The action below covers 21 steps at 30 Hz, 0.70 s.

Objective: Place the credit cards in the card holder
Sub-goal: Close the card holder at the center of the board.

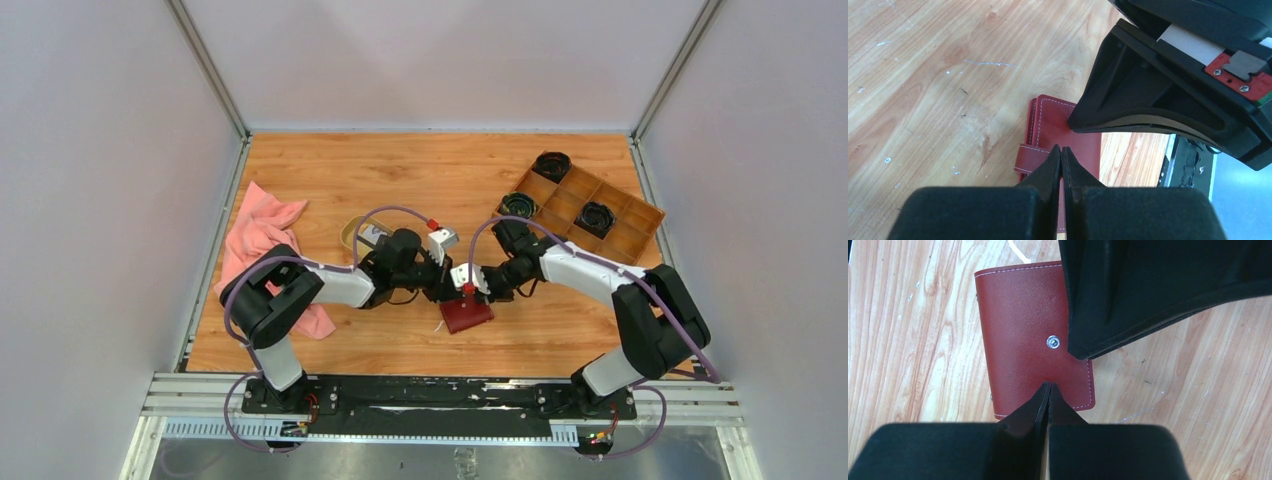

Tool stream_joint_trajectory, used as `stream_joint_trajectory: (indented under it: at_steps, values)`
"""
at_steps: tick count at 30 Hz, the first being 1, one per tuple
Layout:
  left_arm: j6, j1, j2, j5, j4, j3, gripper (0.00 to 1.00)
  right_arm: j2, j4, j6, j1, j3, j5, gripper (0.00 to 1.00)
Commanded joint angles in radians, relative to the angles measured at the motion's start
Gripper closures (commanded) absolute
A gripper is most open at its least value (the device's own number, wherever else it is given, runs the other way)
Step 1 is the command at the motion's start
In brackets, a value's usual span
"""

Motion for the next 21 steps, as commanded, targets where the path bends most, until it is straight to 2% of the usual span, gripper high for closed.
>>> stream_joint_trajectory:
  at_steps: [1, 11, 21]
  values:
    - [-0.069, -0.007, -0.009, -0.052, 0.09, -0.043, 1.0, 0.029, -0.002, 0.02, 0.034, 0.012, 0.052, 1.0]
    - [-0.193, -0.011, 0.041, -0.062, 0.235, -0.091, 1.0, 0.037, 0.001, 0.035, 0.046, 0.016, 0.065, 1.0]
    - [-0.239, -0.035, 0.05, -0.108, 0.267, -0.12, 1.0, 0.044, 0.001, 0.044, 0.054, 0.021, 0.075, 1.0]
